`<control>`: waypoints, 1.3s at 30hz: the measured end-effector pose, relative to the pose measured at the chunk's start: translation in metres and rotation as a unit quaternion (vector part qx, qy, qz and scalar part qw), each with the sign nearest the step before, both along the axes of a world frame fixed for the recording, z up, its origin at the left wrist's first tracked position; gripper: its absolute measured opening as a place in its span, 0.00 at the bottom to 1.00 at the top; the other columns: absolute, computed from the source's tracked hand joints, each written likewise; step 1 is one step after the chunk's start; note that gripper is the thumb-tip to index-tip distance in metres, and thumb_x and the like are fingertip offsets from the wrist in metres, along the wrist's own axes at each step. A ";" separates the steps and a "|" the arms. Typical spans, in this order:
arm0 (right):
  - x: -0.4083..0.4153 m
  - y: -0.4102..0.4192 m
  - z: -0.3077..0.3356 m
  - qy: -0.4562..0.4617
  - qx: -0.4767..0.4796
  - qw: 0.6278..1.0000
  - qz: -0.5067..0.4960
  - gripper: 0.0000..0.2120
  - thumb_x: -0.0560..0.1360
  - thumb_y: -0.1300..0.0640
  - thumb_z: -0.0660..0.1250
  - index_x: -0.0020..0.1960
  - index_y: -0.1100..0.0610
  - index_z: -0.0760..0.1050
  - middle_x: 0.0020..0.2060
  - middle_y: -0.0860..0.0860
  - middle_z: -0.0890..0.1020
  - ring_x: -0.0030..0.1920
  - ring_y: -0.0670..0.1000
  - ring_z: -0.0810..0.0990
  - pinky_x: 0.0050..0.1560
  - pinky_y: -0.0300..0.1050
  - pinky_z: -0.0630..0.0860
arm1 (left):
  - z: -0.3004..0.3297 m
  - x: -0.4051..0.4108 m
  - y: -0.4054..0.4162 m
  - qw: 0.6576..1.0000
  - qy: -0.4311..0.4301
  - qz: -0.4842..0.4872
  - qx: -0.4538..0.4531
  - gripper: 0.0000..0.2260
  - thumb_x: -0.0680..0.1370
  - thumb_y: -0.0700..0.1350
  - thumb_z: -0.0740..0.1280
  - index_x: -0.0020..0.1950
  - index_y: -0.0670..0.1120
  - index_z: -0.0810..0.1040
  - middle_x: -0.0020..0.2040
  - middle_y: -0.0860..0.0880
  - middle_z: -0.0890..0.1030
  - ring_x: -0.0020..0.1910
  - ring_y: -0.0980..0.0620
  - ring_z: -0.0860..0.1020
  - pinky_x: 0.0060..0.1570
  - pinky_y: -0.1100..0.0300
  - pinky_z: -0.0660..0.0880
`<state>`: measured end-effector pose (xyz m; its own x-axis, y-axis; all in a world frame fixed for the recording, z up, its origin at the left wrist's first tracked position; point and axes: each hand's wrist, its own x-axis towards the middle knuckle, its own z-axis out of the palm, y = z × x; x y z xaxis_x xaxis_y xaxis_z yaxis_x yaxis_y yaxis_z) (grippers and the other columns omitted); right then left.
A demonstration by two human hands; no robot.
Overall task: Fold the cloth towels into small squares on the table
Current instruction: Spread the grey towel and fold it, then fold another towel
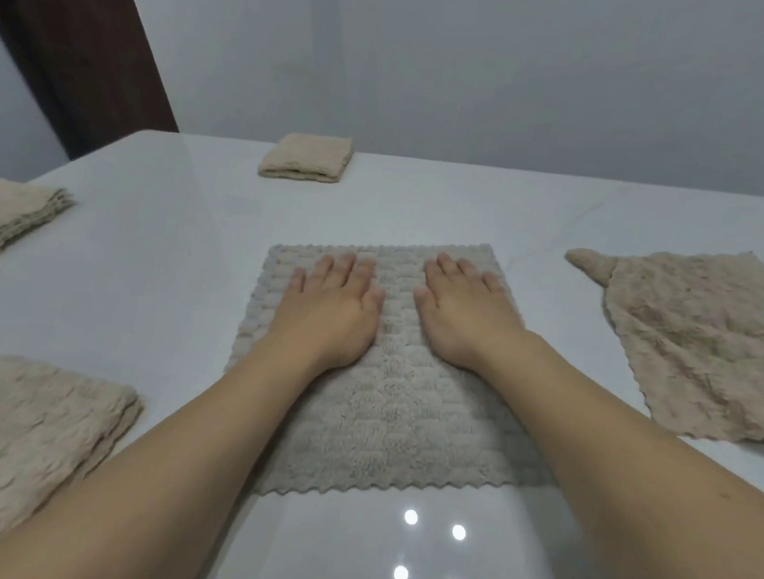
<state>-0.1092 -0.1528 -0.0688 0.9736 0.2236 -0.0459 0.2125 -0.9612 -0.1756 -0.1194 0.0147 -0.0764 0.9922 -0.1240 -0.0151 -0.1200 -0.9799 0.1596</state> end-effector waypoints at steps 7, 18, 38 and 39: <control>0.015 -0.047 0.005 0.050 -0.087 0.985 -0.142 0.29 0.81 0.47 0.38 0.79 0.60 0.41 0.78 0.55 0.43 0.78 0.55 0.42 0.76 0.55 0.39 | 0.001 0.012 0.059 0.993 0.028 0.115 0.014 0.27 0.83 0.55 0.41 0.82 0.48 0.45 0.82 0.49 0.45 0.80 0.47 0.45 0.77 0.44 0.42; 0.026 -0.006 -0.006 0.006 -0.025 0.999 -0.030 0.28 0.82 0.47 0.39 0.79 0.55 0.42 0.78 0.52 0.43 0.78 0.52 0.42 0.76 0.54 0.41 | 0.005 0.027 0.053 0.996 0.073 0.054 0.000 0.27 0.83 0.58 0.41 0.81 0.52 0.43 0.82 0.50 0.42 0.80 0.50 0.41 0.77 0.48 0.40; 0.047 -0.033 0.065 -0.165 0.027 0.985 0.036 0.06 0.70 0.66 0.61 0.42 0.55 0.67 0.43 0.52 0.71 0.44 0.58 0.72 0.41 0.46 0.65 | 0.054 0.037 0.048 0.947 -0.144 0.082 -0.276 0.10 0.68 0.34 0.56 0.38 0.49 0.64 0.38 0.50 0.69 0.41 0.45 0.68 0.35 0.55 0.62; 0.035 -0.038 0.067 -0.174 0.027 0.983 0.058 0.07 0.70 0.65 0.61 0.41 0.54 0.66 0.41 0.51 0.71 0.42 0.57 0.71 0.39 0.46 0.64 | 0.056 0.026 0.049 0.944 -0.160 0.075 -0.278 0.09 0.68 0.34 0.56 0.38 0.49 0.64 0.38 0.50 0.68 0.41 0.45 0.67 0.35 0.54 0.63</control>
<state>-0.0744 -0.1910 -0.0021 0.8959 0.3278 0.2999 0.3771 -0.9180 -0.1230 -0.0931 0.0639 -0.0207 0.9420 0.1177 0.3144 -0.1156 -0.7656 0.6328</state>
